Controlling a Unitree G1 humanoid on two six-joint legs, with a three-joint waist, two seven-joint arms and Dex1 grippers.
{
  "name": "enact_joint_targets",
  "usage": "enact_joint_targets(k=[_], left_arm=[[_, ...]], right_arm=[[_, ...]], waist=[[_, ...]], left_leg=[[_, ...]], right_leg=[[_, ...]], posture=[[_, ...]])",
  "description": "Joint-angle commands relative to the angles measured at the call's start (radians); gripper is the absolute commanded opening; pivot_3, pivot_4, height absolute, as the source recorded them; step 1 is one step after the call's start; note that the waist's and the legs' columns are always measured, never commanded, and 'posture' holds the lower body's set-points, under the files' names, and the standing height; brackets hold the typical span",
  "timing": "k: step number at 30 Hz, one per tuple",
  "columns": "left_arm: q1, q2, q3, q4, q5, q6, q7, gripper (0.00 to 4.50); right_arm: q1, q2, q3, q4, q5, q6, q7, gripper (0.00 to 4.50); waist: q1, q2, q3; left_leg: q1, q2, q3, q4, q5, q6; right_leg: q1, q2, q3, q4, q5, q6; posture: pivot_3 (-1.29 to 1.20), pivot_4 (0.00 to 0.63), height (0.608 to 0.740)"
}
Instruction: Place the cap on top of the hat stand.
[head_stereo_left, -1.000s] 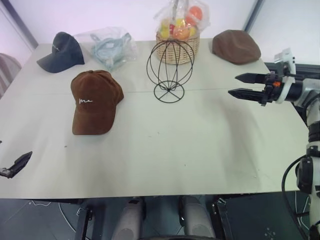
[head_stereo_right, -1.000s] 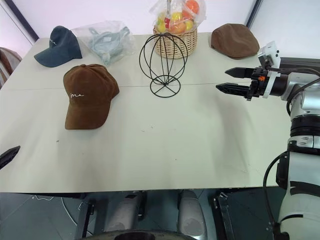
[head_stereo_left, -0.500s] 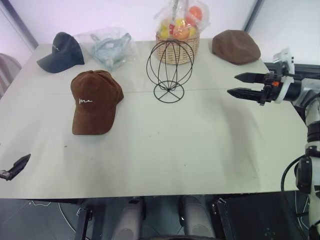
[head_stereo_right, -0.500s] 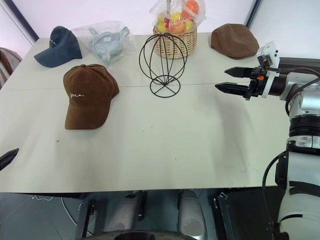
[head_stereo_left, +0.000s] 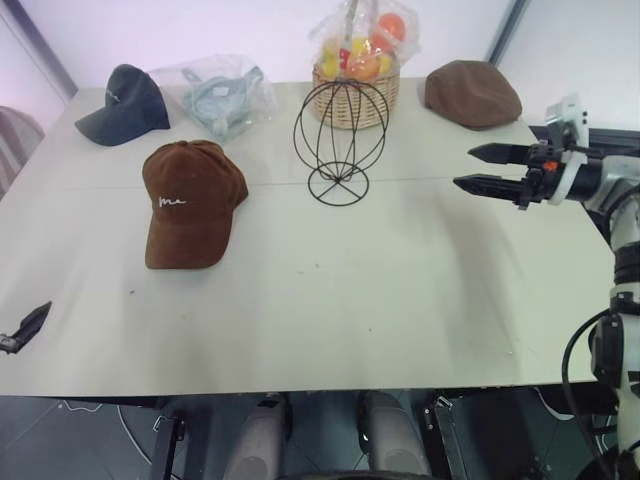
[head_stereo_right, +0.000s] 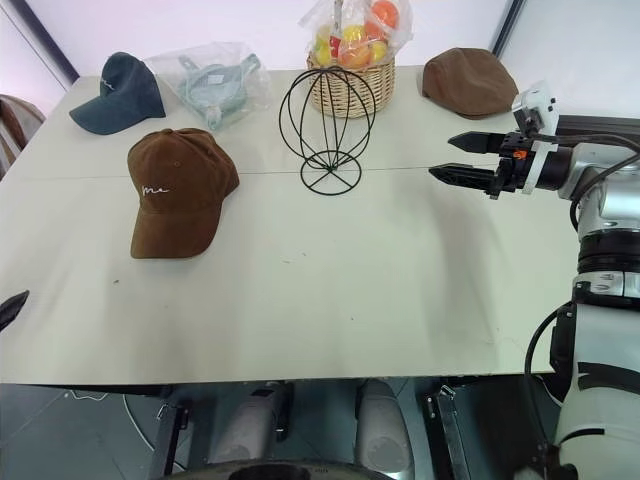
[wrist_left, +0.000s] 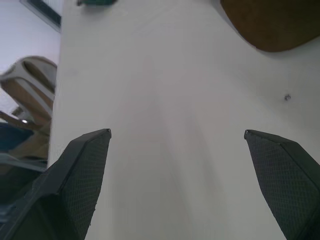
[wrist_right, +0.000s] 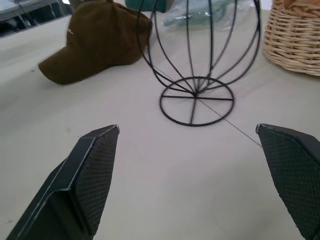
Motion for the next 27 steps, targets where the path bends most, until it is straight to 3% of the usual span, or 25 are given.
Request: enact_joint_targets(k=[1,7,13,21,27], left_arm=[[-0.029,0.03,-0.028,0.084,0.098,-0.187,0.062,4.5],[-0.026,0.097,-0.067,0.307,0.259,-0.548,0.155,4.5],[-0.068,0.13,-0.169,0.448,0.377,-0.812,0.27,4.5],[-0.207,0.202,-0.426,0.629,0.699,-1.19,0.556,4.5],[-0.42,0.231,-0.609,0.785,0.89,-1.257,0.797,4.5]], right_arm=[[0.051,-0.035,-0.039,-0.303,0.144,0.181,0.03,4.49],[0.1,-0.025,-0.129,-0.554,0.328,0.388,-0.075,4.49],[0.213,-0.036,-0.138,-0.721,0.405,0.444,-0.126,4.49],[0.233,-0.041,-0.056,-0.662,0.329,0.342,-0.131,4.49],[0.222,-0.051,-0.043,-0.676,0.355,0.355,-0.134,4.49]], waist=[[0.002,0.0,0.0],[0.001,-0.001,-0.001],[0.011,-0.004,-0.003],[0.025,-0.004,-0.003],[0.031,-0.004,-0.003]], left_leg=[[0.0,0.0,0.0,0.0,0.0,0.0],[0.0,0.0,0.0,0.0,0.0,0.0],[0.0,0.001,0.001,0.0,0.0,0.0],[0.001,0.002,0.004,0.001,0.0,0.0],[0.001,0.002,0.004,0.001,0.0,0.0]], right_leg=[[0.0,0.0,0.0,0.001,0.0,0.0],[-0.001,0.0,0.001,0.002,0.0,0.0],[-0.001,-0.001,0.0,0.002,-0.001,0.001],[-0.001,-0.001,0.0,0.002,0.0,0.001],[-0.002,-0.001,0.0,0.006,0.002,0.005]], posture=[[0.0,0.15,0.74],[0.0,0.15,0.74],[0.0,0.15,0.74],[0.0,0.15,0.74],[0.0,0.15,0.74]])
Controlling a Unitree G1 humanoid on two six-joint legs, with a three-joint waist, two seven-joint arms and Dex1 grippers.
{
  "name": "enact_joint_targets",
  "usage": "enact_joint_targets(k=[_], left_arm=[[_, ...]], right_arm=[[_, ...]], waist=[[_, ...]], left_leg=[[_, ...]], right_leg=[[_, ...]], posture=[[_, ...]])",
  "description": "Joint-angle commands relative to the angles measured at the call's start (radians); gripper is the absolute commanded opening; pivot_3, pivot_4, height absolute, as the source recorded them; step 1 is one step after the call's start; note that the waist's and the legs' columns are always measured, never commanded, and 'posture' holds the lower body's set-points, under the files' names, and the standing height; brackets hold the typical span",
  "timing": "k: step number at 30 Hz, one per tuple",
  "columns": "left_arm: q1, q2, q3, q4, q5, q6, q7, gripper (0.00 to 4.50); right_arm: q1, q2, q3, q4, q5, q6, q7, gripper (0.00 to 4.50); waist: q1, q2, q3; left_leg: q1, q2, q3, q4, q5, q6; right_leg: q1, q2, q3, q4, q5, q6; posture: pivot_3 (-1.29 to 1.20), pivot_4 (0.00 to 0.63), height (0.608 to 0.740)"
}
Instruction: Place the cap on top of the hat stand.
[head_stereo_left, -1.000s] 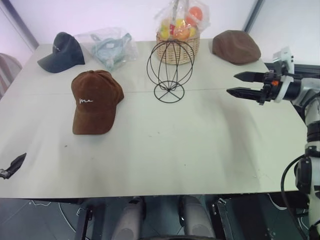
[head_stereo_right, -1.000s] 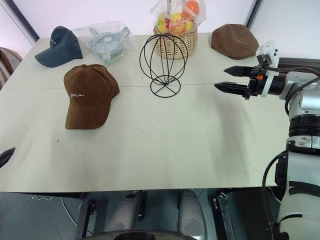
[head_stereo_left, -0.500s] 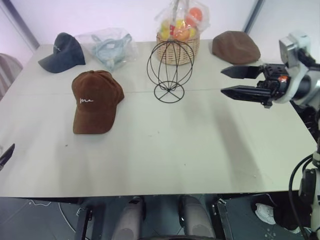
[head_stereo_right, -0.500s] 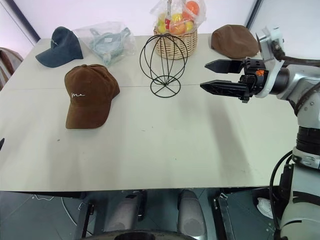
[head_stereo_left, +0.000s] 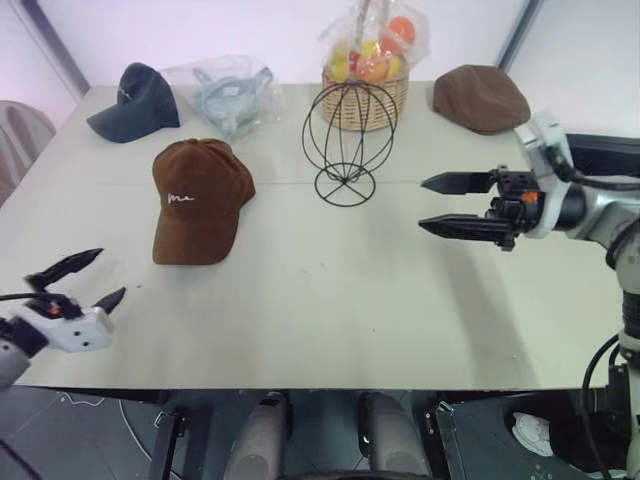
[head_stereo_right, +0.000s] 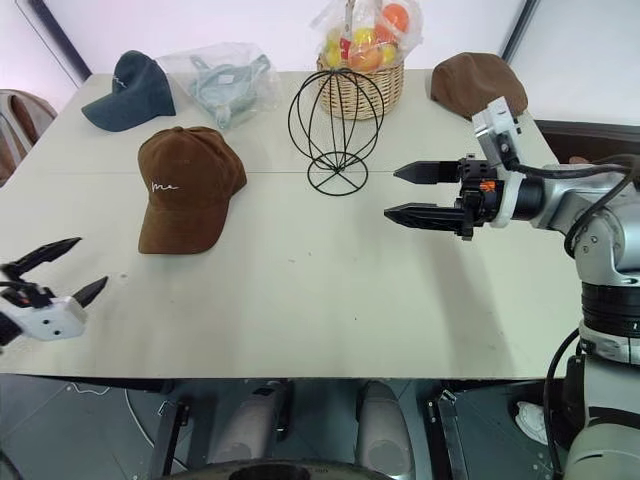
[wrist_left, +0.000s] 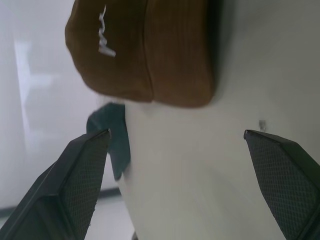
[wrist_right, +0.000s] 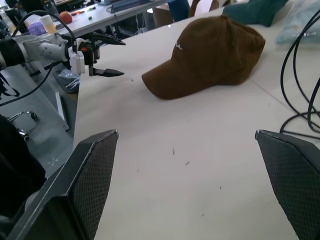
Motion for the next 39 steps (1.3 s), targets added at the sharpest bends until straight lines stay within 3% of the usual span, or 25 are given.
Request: enact_joint_targets(k=[1,9,17,20,27,35,39], left_arm=[[-0.096,0.038,-0.073,0.072,0.1,-0.021,0.158,4.5],[-0.326,0.01,-0.354,0.204,0.295,-0.036,0.389,4.5],[-0.475,-0.017,-0.536,0.315,0.36,-0.027,0.519,4.5],[-0.504,-0.017,-0.574,0.343,0.358,-0.024,0.55,3.58],[-0.551,-0.032,-0.623,0.376,0.333,0.0,0.581,0.05],[-0.557,-0.054,-0.623,0.327,0.302,0.069,0.622,0.05],[-0.556,-0.051,-0.546,0.212,0.227,0.154,0.616,0.05]], right_arm=[[-0.025,-0.02,-0.036,-0.049,0.05,0.024,-0.002,4.49],[-0.032,-0.047,-0.028,-0.07,0.061,0.047,-0.021,4.49],[-0.032,-0.069,-0.038,-0.095,0.073,0.067,-0.047,4.49],[-0.026,-0.07,-0.045,-0.103,0.077,0.07,-0.063,4.5],[-0.013,-0.059,-0.05,-0.123,0.091,0.076,-0.096,4.5],[-0.01,-0.052,-0.05,-0.128,0.1,0.074,-0.116,4.5],[-0.013,-0.05,-0.048,-0.119,0.092,0.062,-0.119,4.5]], waist=[[0.002,0.0,0.0],[0.001,0.0,0.0],[0.011,0.001,0.0],[0.017,0.001,-0.001],[0.027,0.001,-0.001],[0.025,0.001,-0.001],[0.026,0.001,-0.001]], left_leg=[[0.0,0.0,0.0,0.0,0.0,0.0],[0.002,0.0,0.001,0.001,0.0,0.0],[0.003,0.0,0.001,0.002,0.001,0.0],[0.003,0.0,0.002,0.002,0.001,-0.001],[0.002,0.001,0.003,0.003,0.001,-0.001],[0.002,0.001,0.005,0.004,0.001,-0.001],[0.001,0.001,0.005,0.005,0.001,-0.001]], right_leg=[[0.0,0.0,0.0,0.001,0.0,0.001],[0.001,0.0,0.0,0.002,0.003,0.007],[0.003,-0.001,0.0,0.003,0.003,0.01],[0.003,-0.001,0.0,0.002,0.003,0.01],[0.003,-0.001,0.0,0.002,0.004,0.01],[0.003,-0.001,0.001,0.001,0.004,0.01],[0.003,-0.001,0.001,0.001,0.004,0.01]], posture=[[0.0,0.15,0.74],[0.0,0.15,0.74],[0.0,0.15,0.74],[0.0,0.15,0.74],[0.0,0.15,0.74],[0.0,0.15,0.74],[0.0,0.15,0.74]])
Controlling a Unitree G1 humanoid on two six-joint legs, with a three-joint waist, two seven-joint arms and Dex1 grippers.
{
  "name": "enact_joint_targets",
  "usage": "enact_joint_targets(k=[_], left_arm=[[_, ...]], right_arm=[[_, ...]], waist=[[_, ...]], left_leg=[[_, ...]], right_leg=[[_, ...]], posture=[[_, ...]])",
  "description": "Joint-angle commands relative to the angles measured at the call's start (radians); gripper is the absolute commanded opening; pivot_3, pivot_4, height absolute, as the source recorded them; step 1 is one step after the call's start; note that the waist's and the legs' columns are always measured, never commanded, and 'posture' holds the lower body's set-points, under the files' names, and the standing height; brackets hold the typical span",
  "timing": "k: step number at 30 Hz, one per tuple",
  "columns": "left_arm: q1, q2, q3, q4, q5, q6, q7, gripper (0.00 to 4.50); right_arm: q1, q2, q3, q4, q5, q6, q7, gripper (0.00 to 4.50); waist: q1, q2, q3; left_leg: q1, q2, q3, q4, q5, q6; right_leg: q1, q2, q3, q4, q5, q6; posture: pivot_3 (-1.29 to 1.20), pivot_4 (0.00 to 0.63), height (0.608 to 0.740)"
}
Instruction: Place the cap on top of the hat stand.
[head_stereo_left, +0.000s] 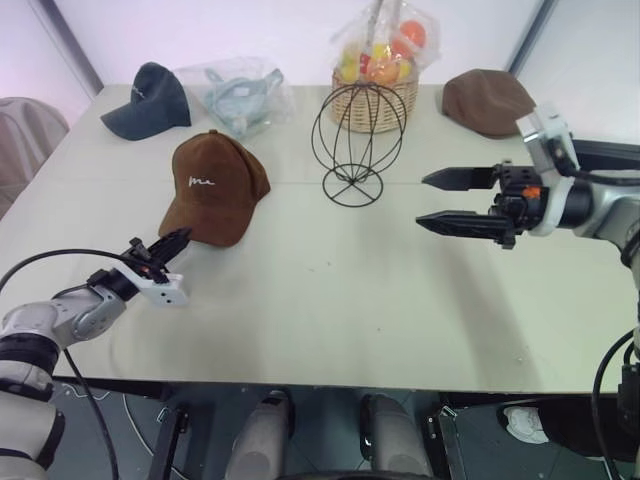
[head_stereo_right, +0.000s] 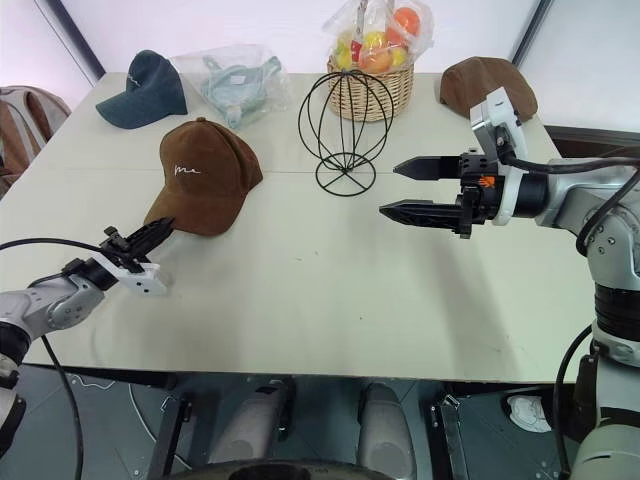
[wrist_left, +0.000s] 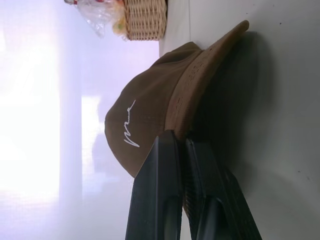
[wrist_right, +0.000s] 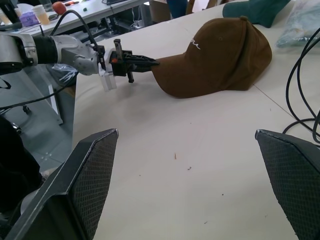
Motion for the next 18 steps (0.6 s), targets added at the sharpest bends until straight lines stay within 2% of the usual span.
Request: enact_joint_targets(k=[1,5,9,14,18], left_arm=[[-0.003,0.01,0.105,-0.137,-0.095,0.094,-0.005,0.05],[0.005,-0.015,0.229,-0.394,-0.164,0.267,-0.069,0.05],[0.004,-0.059,0.295,-0.598,-0.2,0.391,-0.159,0.05],[-0.067,-0.142,0.289,-0.733,-0.209,0.477,-0.261,0.05],[-0.141,-0.232,0.257,-0.774,-0.203,0.502,-0.313,0.05]], right_arm=[[-0.009,-0.004,-0.029,-0.016,0.009,-0.026,0.001,4.5],[-0.02,-0.008,-0.025,0.015,-0.007,-0.049,0.006,4.5],[-0.036,-0.014,-0.016,0.051,-0.026,-0.077,0.021,4.5],[-0.088,-0.046,-0.036,0.149,-0.058,-0.119,0.056,4.5],[-0.1,-0.103,-0.061,0.192,-0.073,-0.138,0.082,4.5]], waist=[[0.0,0.0,0.0],[0.0,-0.001,0.001],[-0.001,-0.001,0.001],[-0.002,-0.001,0.001],[0.001,-0.001,0.001]], left_leg=[[-0.001,0.0,0.0,0.001,0.0,0.0],[-0.004,0.001,0.0,0.006,0.0,0.0],[-0.005,0.0,0.001,0.009,0.0,0.0],[-0.005,0.0,0.001,0.01,0.0,0.0],[-0.005,0.0,0.001,0.011,0.0,0.0]], right_leg=[[0.0,0.0,0.0,0.0,0.0,0.0],[-0.001,0.0,0.0,0.0,0.0,0.0],[0.0,0.0,0.0,-0.001,0.001,0.0],[0.0,0.0,0.0,0.0,0.001,0.0],[0.0,0.0,0.0,0.0,0.001,0.0]], posture=[[0.0,0.15,0.74],[0.0,0.15,0.74],[0.0,0.15,0.74],[0.0,0.15,0.74],[0.0,0.15,0.74]])
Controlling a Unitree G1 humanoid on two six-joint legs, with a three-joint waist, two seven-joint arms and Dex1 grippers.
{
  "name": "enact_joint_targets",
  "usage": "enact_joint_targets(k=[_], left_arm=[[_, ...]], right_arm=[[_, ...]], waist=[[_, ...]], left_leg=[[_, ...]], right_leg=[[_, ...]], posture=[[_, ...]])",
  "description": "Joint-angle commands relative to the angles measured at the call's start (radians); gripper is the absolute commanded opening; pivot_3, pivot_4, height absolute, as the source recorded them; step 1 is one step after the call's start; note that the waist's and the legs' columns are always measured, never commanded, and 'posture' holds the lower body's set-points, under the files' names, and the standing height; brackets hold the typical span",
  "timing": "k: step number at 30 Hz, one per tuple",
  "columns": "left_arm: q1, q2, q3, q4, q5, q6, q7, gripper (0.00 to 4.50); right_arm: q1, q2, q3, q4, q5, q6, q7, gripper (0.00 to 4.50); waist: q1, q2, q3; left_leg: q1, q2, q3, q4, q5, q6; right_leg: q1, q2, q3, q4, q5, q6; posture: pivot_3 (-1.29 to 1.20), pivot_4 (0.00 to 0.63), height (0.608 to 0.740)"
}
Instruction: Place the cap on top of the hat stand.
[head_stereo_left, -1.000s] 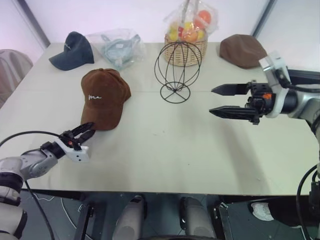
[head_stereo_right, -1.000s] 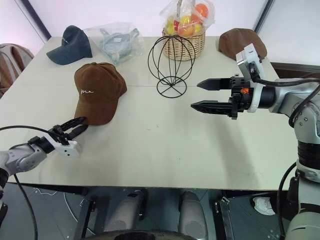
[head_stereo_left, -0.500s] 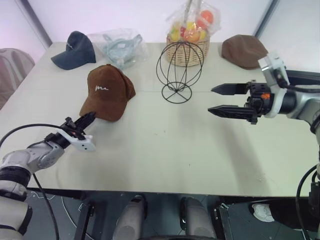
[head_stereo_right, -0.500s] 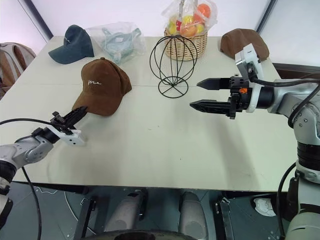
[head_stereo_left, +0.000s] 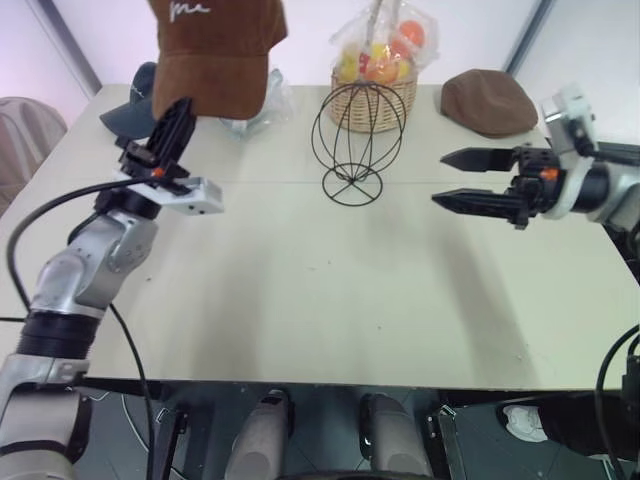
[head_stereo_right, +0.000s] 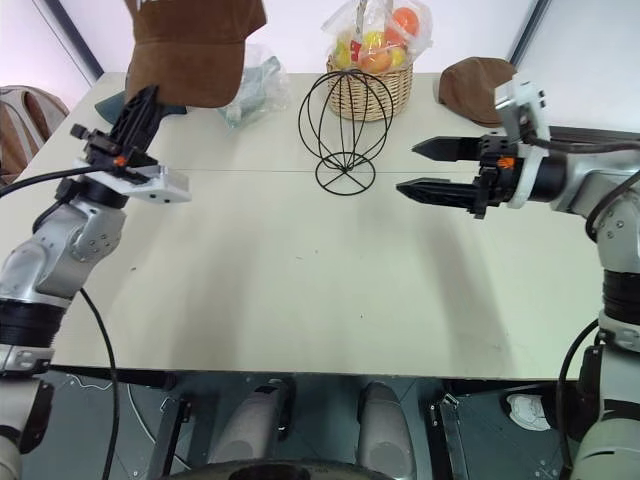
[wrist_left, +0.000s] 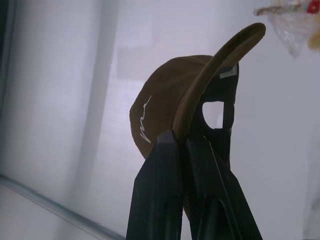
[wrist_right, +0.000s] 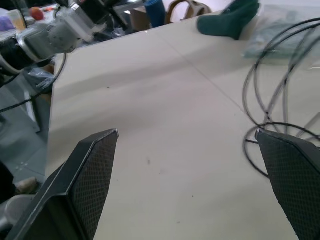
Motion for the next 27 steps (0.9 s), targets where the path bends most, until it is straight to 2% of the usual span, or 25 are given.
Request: enact_joint_targets(k=[1,6,11,16,27], left_arm=[[-0.075,-0.055,-0.012,-0.064,-0.013,0.028,-0.031,0.05],[-0.176,-0.209,-0.08,-0.055,0.003,0.073,-0.071,0.05],[-0.206,-0.323,-0.165,-0.021,0.048,0.097,-0.069,0.05],[-0.189,-0.388,-0.229,-0.001,0.104,0.109,-0.039,0.05],[-0.145,-0.443,-0.337,0.073,0.226,0.159,0.009,0.05]], right_arm=[[-0.028,-0.059,-0.06,0.019,-0.014,-0.035,0.025,4.5],[0.015,-0.099,-0.113,0.043,-0.028,-0.063,0.021,4.5],[0.083,-0.101,-0.166,0.002,-0.013,-0.057,0.002,4.5],[0.135,-0.108,-0.212,-0.019,-0.003,-0.052,-0.012,4.5],[0.136,-0.122,-0.268,0.034,0.026,-0.038,-0.016,4.5]], waist=[[0.002,0.0,0.0],[0.001,-0.001,0.0],[-0.003,-0.001,0.0],[-0.003,-0.001,0.0],[0.0,-0.001,0.0]], left_leg=[[0.0,0.0,0.0,0.0,0.0,0.0],[-0.001,-0.001,0.0,0.001,0.0,0.0],[0.0,-0.001,0.0,0.001,0.0,0.0],[0.0,-0.001,0.0,0.002,0.0,0.0],[0.0,-0.001,0.001,0.003,0.0,0.0]], right_leg=[[0.0,0.0,0.0,0.0,0.0,0.0],[0.002,-0.001,0.0,-0.002,0.0,0.001],[0.002,0.0,0.001,-0.001,0.001,0.002],[0.002,0.0,0.001,-0.001,0.001,0.002],[0.002,0.0,0.002,-0.001,0.001,0.003]], posture=[[0.0,0.15,0.74],[0.0,0.15,0.74],[0.0,0.15,0.74],[0.0,0.15,0.74],[0.0,0.15,0.74]])
